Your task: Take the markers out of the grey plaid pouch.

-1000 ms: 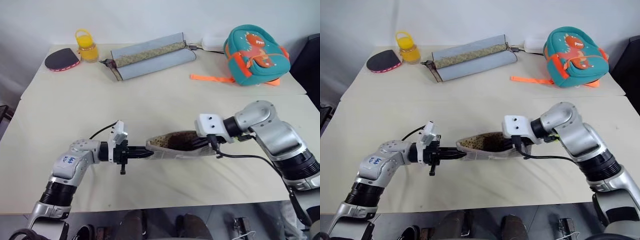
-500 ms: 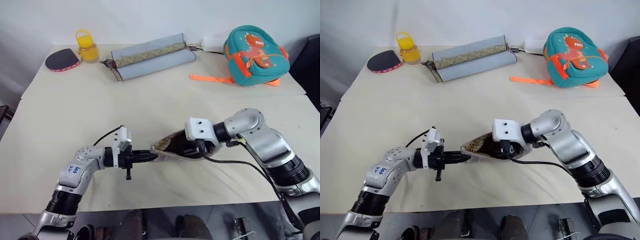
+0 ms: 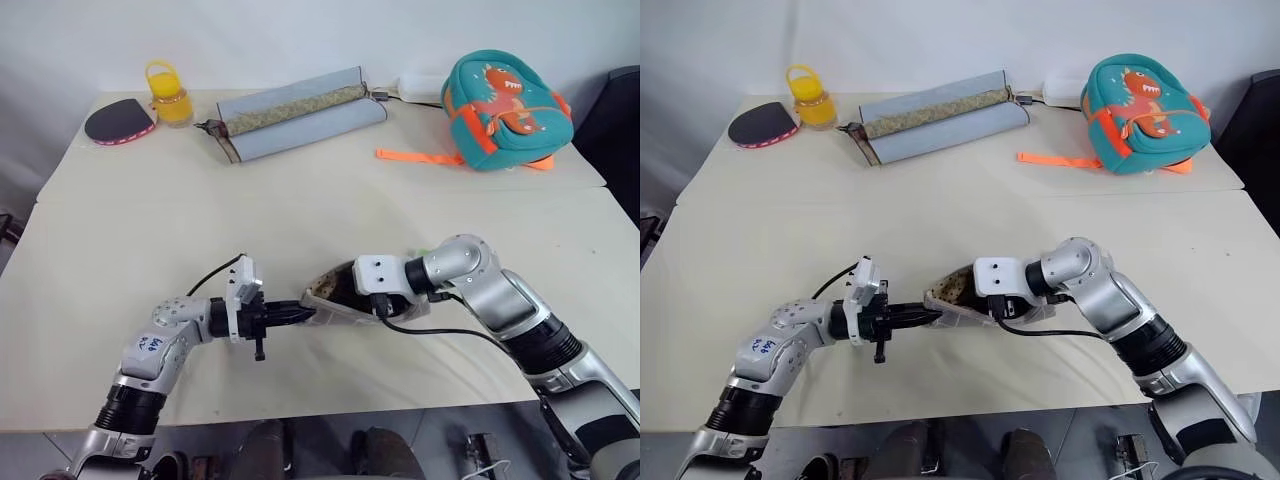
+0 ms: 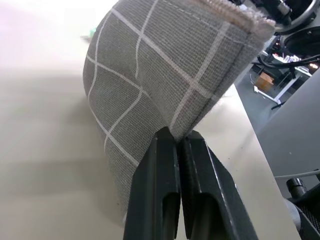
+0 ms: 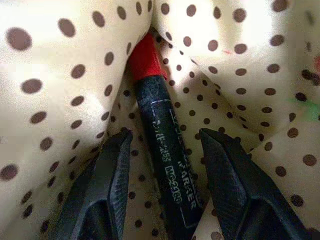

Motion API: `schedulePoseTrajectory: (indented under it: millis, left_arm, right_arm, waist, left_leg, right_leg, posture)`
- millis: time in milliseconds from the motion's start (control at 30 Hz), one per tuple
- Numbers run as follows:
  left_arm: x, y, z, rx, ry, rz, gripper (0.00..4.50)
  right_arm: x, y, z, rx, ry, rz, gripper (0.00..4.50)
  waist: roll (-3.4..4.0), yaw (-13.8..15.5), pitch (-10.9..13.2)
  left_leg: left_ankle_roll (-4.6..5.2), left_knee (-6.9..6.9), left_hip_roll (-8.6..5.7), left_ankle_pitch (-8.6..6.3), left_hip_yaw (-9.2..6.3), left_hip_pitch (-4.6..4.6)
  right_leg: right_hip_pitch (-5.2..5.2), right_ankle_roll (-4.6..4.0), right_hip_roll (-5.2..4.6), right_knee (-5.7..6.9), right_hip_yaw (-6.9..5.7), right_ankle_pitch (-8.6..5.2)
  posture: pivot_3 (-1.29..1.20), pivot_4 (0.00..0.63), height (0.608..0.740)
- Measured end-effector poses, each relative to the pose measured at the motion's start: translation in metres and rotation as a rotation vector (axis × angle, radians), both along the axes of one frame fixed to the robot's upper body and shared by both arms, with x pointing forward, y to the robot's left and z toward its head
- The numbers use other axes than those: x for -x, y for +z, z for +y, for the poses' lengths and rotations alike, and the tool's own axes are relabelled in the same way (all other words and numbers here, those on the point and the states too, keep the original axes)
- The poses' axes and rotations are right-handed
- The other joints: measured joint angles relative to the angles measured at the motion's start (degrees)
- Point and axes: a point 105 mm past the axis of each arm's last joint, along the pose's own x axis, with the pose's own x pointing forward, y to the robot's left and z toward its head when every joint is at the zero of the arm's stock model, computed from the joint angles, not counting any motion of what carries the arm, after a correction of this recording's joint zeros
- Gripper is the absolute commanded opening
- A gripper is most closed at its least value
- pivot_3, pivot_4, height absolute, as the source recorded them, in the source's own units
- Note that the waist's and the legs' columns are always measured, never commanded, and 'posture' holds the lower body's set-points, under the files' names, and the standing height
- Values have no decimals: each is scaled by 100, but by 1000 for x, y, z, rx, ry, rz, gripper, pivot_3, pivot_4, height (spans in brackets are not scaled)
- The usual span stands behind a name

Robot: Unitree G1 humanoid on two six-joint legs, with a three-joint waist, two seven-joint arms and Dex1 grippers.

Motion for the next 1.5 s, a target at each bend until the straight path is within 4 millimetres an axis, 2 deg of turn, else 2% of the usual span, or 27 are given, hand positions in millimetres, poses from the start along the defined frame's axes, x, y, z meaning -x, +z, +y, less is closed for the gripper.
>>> schedulePoseTrajectory:
  millis: [267, 433, 567, 667, 767, 800, 967, 1133, 1367, 1433, 1500]
  left_arm:
    - [-1, -2, 1, 0, 8, 4, 0]
    - [0, -2, 0, 4, 8, 5, 0]
    - [2, -2, -1, 3, 6, -1, 0]
    - [3, -2, -1, 2, 7, -1, 0]
    - [4, -2, -2, 2, 2, -3, 0]
    - [4, -2, -3, 1, 1, -3, 0]
    - [5, -2, -3, 1, -1, -2, 0]
    - [4, -2, -1, 2, 11, -5, 0]
    - [4, 2, -1, 7, 18, -22, 0]
    - [4, 1, 0, 8, 22, -22, 0]
    - [3, 2, -1, 10, 28, -23, 0]
  right_arm:
    - [14, 7, 13, -50, 55, 50, 2242]
    - [0, -8, 6, 27, 26, -45, 2242]
    - [-8, -4, 8, 38, 36, -115, 2242]
    - [-7, -5, 5, 55, 39, -94, 1659]
    - [-1, -6, 0, 79, 36, -47, 719]
    - [-1, -6, 0, 82, 34, -41, 554]
    - [-1, -5, -3, 52, 7, -16, 553]
    - [2, 10, -11, -58, -42, 58, 553]
    - [13, 41, -38, -140, -87, 123, 553]
    - [14, 49, -38, -183, -86, 130, 553]
    - [19, 60, -27, -277, -54, 151, 553]
  waist:
    - [0, -8, 0]
    - [-2, -5, -1]
    - [-3, -22, -2]
    - [-3, -18, -2]
    - [-4, 7, -3]
    - [-4, 7, -3]
    - [-4, 10, -3]
    - [-4, 15, -2]
    - [-4, 23, -2]
    - [-4, 22, -2]
    - [-4, 11, -2]
  left_leg:
    - [0, 0, 1, 0, -2, 0]
    - [0, 1, 0, 0, -1, 1]
    - [-4, 1, 1, 2, 1, 5]
    - [-3, 3, 1, 2, 0, 5]
    - [-1, 3, -1, 1, 0, 5]
    - [-1, 3, -1, 1, 0, 4]
    - [-1, 3, -1, 1, -1, 3]
    - [-1, 3, 0, 0, -3, 0]
    - [3, 1, 0, -2, -4, -3]
    - [2, 0, 0, -2, -4, -3]
    - [2, -1, 3, -2, -4, -2]
  right_leg:
    - [0, 0, -1, 2, -1, 0]
    - [0, 0, -2, 2, 0, 0]
    - [1, 0, -1, 5, 2, 0]
    - [2, 0, -2, 5, 4, 0]
    - [3, 0, -4, 3, 4, 0]
    - [3, 0, -4, 3, 3, 0]
    - [3, 0, -4, 2, 2, 0]
    - [2, 0, -4, 1, 1, 0]
    - [3, 0, -8, -9, -1, 0]
    - [3, 0, -8, -9, -1, 0]
    - [3, -1, -6, -9, 0, 0]
  posture:
    - [0, 150, 740]
    - [0, 150, 740]
    - [0, 150, 740]
    - [0, 150, 740]
    - [0, 150, 740]
    - [0, 150, 740]
    - [0, 150, 740]
    - [0, 150, 740]
    - [0, 150, 740]
    - [0, 150, 740]
    - [0, 150, 740]
